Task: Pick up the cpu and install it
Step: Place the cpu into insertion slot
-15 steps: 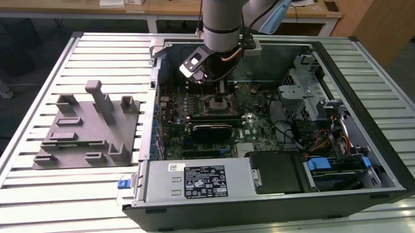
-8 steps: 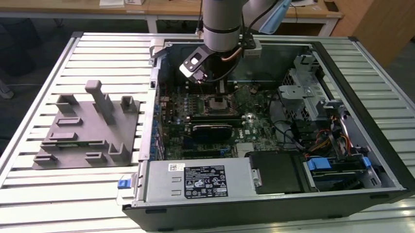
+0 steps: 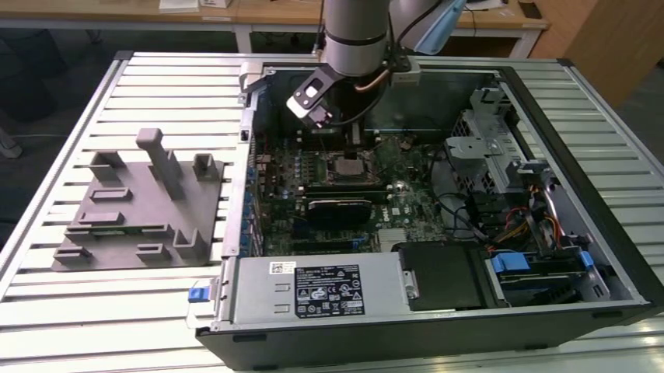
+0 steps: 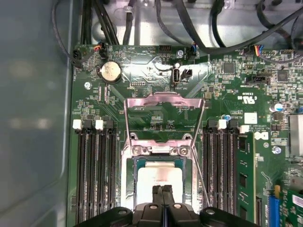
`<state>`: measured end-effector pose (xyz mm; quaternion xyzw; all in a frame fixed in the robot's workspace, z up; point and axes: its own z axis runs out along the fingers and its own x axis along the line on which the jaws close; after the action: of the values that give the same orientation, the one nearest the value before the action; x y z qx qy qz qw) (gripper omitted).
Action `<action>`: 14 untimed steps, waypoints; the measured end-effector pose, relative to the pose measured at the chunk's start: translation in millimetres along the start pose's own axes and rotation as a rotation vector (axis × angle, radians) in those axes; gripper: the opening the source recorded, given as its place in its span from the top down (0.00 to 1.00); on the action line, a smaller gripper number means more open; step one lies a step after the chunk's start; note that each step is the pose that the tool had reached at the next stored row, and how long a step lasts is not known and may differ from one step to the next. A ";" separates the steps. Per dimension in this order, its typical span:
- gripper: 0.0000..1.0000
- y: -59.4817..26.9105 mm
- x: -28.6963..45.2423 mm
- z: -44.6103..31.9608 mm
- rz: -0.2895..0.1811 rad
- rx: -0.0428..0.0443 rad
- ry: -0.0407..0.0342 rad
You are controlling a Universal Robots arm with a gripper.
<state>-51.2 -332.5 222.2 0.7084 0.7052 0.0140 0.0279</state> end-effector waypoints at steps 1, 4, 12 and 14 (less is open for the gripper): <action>0.89 0.1 0.0 -2.1 -0.001 -0.0001 0.0001; 0.89 0.5 -0.2 -8.9 -0.004 -0.0001 0.0003; 0.89 1.4 -0.5 -24.1 -0.006 -0.0005 0.0004; 0.89 1.6 -0.5 -26.3 -0.006 -0.0006 0.0004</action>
<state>-51.2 -332.5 248.6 0.7061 0.7074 0.0143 0.0280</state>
